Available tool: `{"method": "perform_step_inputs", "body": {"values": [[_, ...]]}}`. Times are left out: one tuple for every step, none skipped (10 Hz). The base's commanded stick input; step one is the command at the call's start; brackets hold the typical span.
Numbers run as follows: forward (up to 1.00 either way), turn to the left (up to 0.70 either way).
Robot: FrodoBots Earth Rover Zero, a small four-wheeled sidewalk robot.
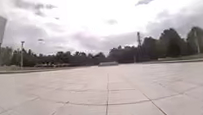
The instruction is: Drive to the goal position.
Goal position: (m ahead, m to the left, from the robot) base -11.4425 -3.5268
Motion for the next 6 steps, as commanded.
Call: {"method": "perform_step_inputs", "body": {"values": [[1.0, 0.0], [1.0, 0.0], [1.0, 0.0], [1.0, -0.03], [1.0, -0.02], [1.0, 0.0]]}}
